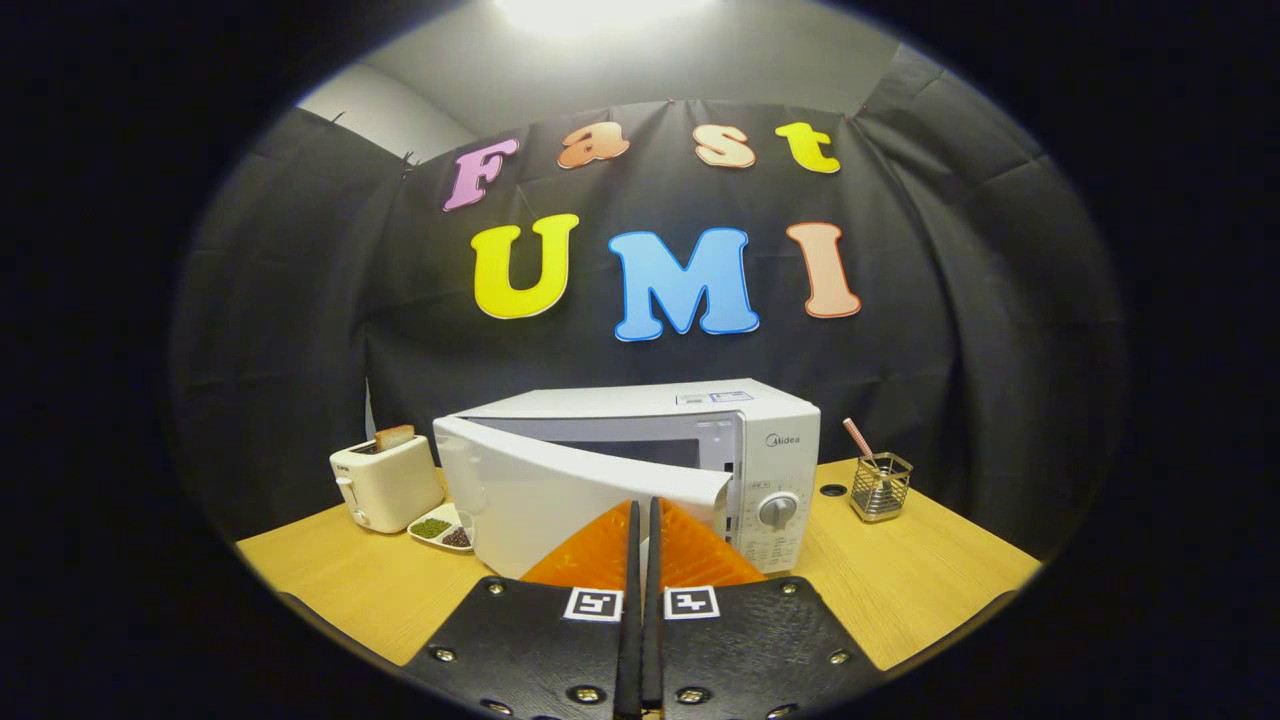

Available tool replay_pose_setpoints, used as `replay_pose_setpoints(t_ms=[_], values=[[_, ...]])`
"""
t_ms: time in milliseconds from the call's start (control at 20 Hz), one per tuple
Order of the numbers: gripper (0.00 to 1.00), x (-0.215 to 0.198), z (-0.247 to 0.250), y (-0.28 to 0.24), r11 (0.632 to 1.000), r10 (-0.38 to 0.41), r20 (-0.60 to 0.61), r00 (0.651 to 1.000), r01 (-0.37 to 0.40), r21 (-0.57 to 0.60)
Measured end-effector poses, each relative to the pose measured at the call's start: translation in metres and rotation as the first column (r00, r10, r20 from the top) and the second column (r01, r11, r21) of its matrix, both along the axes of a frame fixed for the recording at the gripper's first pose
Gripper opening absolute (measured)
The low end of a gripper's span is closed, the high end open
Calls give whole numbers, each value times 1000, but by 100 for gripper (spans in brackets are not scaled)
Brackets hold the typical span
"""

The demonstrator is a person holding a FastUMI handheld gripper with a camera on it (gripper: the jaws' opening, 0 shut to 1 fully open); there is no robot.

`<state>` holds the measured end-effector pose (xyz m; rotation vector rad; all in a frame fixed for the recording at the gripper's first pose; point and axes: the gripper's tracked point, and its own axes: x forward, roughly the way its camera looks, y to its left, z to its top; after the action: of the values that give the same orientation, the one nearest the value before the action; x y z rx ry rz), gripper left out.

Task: Open the microwave, put the food inside, and close the microwave door.

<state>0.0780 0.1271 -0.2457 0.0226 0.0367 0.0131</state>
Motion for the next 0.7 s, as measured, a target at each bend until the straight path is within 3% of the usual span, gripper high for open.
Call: replay_pose_setpoints(t_ms=[700], values=[[1,62,2,-34,998,-58,6,998,58,29]])
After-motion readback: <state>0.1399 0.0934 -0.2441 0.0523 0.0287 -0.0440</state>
